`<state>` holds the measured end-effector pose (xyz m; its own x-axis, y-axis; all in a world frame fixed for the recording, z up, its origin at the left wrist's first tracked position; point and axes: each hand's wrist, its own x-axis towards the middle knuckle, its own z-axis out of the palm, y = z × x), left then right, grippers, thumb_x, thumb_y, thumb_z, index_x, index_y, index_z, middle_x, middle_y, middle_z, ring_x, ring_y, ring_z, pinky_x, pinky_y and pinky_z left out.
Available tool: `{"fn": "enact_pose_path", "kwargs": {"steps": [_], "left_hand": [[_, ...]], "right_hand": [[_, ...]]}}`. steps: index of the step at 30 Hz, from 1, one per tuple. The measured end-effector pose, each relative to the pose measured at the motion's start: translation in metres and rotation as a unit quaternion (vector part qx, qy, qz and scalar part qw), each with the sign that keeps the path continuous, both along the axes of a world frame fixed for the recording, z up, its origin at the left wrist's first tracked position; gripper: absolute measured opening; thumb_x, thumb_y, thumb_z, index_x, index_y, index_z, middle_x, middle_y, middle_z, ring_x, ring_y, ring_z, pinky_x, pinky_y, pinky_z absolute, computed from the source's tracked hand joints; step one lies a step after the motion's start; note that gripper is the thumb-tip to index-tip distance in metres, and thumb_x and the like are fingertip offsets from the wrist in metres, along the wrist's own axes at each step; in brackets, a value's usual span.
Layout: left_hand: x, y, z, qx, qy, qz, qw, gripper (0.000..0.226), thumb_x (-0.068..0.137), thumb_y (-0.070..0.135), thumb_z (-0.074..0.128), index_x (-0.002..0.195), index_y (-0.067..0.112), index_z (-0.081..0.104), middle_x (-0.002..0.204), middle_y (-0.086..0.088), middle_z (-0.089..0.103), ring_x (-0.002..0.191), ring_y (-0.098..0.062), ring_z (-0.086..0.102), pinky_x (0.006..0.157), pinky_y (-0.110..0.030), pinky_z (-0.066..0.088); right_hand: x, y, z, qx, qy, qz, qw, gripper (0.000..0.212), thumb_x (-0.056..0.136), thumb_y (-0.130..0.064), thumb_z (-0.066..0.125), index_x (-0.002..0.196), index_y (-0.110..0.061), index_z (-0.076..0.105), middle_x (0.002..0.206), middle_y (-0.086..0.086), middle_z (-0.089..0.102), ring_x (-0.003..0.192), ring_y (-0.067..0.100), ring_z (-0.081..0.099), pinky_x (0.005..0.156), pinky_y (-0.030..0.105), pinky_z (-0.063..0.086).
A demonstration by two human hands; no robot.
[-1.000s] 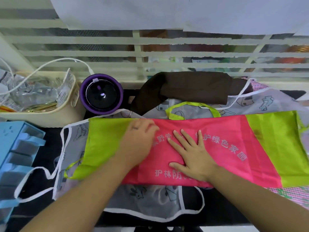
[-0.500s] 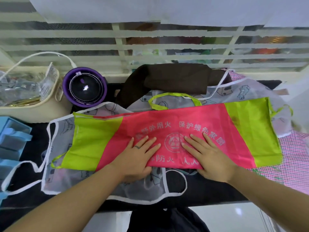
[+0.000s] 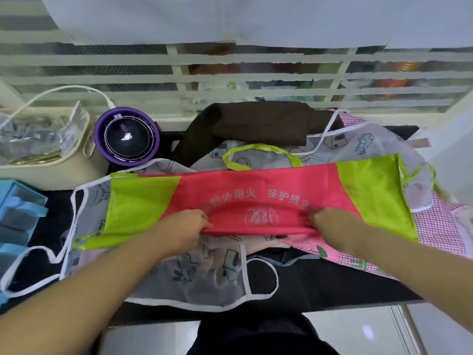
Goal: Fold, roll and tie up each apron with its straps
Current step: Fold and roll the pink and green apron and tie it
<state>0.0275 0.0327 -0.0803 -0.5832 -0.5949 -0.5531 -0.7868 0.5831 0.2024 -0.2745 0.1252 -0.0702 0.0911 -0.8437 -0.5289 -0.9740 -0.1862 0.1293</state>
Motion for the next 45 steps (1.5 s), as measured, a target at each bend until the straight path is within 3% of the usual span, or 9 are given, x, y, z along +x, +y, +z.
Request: {"fn": "enact_pose_path", "kwargs": {"steps": [4, 7, 12, 19, 23, 27, 35, 40, 45], "left_hand": [[0.021, -0.03, 0.005, 0.032, -0.025, 0.073, 0.997, 0.021, 0.083, 0.003, 0.048, 0.067, 0.013, 0.058, 0.076, -0.005, 0.061, 0.072, -0.021, 0.056, 0.06, -0.028, 0.039], [0.037, -0.048, 0.004, 0.066, -0.056, 0.109, 0.99, 0.031, 0.086, 0.003, 0.046, 0.058, 0.017, 0.045, 0.061, 0.001, 0.048, 0.057, -0.012, 0.043, 0.051, -0.025, 0.03], [0.068, -0.065, -0.008, 0.05, -0.137, 0.139, 0.98, 0.027, 0.086, 0.005, 0.047, 0.06, 0.013, 0.047, 0.071, -0.004, 0.053, 0.068, -0.018, 0.049, 0.059, -0.029, 0.036], [0.053, -0.046, -0.007, -0.099, -0.275, 0.086, 0.952, 0.022, 0.089, 0.022, 0.054, 0.108, 0.018, 0.063, 0.11, 0.001, 0.064, 0.104, -0.021, 0.06, 0.082, -0.029, 0.047], [0.012, -0.024, 0.009, -0.202, -0.129, 0.041, 0.97, 0.037, 0.086, 0.024, 0.051, 0.123, 0.024, 0.045, 0.12, 0.002, 0.057, 0.109, -0.021, 0.059, 0.082, -0.032, 0.041], [-0.046, -0.001, 0.015, -0.046, 0.075, -0.007, 0.996, 0.041, 0.089, 0.044, 0.051, 0.127, 0.03, 0.045, 0.126, 0.008, 0.049, 0.115, -0.015, 0.048, 0.099, -0.036, 0.038], [-0.067, -0.039, 0.022, 0.164, 0.014, -0.001, 0.986, 0.018, 0.098, 0.041, 0.047, 0.085, 0.029, 0.049, 0.086, 0.011, 0.052, 0.076, -0.005, 0.048, 0.066, -0.024, 0.036], [-0.076, -0.062, 0.015, 0.173, -0.071, 0.003, 0.982, 0.042, 0.097, 0.051, 0.044, 0.121, 0.018, 0.056, 0.119, 0.001, 0.059, 0.107, -0.018, 0.055, 0.093, -0.032, 0.041], [-0.074, -0.061, -0.005, 0.094, 0.005, 0.013, 0.995, 0.033, 0.093, 0.051, 0.051, 0.085, 0.02, 0.058, 0.085, 0.002, 0.059, 0.074, -0.012, 0.052, 0.064, -0.027, 0.039]], "right_hand": [[-0.008, -0.032, 0.017, 0.102, -0.012, -0.056, 0.993, 0.025, 0.094, 0.001, 0.039, 0.102, -0.012, 0.059, 0.108, 0.007, 0.064, 0.091, 0.023, 0.059, 0.072, 0.026, 0.042], [-0.02, -0.046, 0.011, 0.172, 0.023, -0.087, 0.981, 0.028, 0.092, 0.001, 0.041, 0.108, -0.008, 0.062, 0.104, 0.006, 0.061, 0.087, 0.022, 0.056, 0.073, 0.026, 0.044], [-0.047, -0.043, 0.001, 0.197, 0.1, -0.12, 0.968, 0.028, 0.093, -0.004, 0.046, 0.118, -0.006, 0.059, 0.119, 0.01, 0.062, 0.1, 0.021, 0.06, 0.073, 0.022, 0.039], [-0.058, -0.036, -0.015, 0.145, 0.115, -0.135, 0.973, 0.033, 0.093, -0.005, 0.044, 0.124, -0.005, 0.056, 0.131, 0.01, 0.057, 0.119, 0.024, 0.057, 0.092, 0.025, 0.044], [-0.059, -0.036, -0.014, 0.139, 0.082, -0.153, 0.975, 0.033, 0.092, -0.004, 0.044, 0.121, -0.007, 0.059, 0.128, 0.01, 0.059, 0.117, 0.025, 0.058, 0.088, 0.025, 0.045], [-0.056, -0.039, -0.009, 0.155, 0.054, -0.158, 0.974, 0.033, 0.091, -0.004, 0.043, 0.12, -0.005, 0.06, 0.126, 0.011, 0.06, 0.115, 0.026, 0.058, 0.088, 0.027, 0.046], [-0.071, -0.049, 0.034, 0.236, 0.043, -0.132, 0.962, 0.016, 0.081, -0.006, 0.046, 0.072, -0.019, 0.049, 0.073, -0.003, 0.051, 0.072, 0.015, 0.054, 0.055, 0.021, 0.04], [-0.084, -0.057, 0.025, 0.244, 0.086, -0.137, 0.956, 0.025, 0.084, -0.004, 0.054, 0.109, -0.009, 0.059, 0.079, 0.0, 0.053, 0.079, 0.018, 0.055, 0.055, 0.016, 0.043], [-0.118, -0.042, 0.01, 0.12, 0.104, -0.214, 0.964, 0.034, 0.087, -0.006, 0.051, 0.12, -0.008, 0.056, 0.113, 0.007, 0.061, 0.105, 0.022, 0.061, 0.077, 0.023, 0.046]]}}
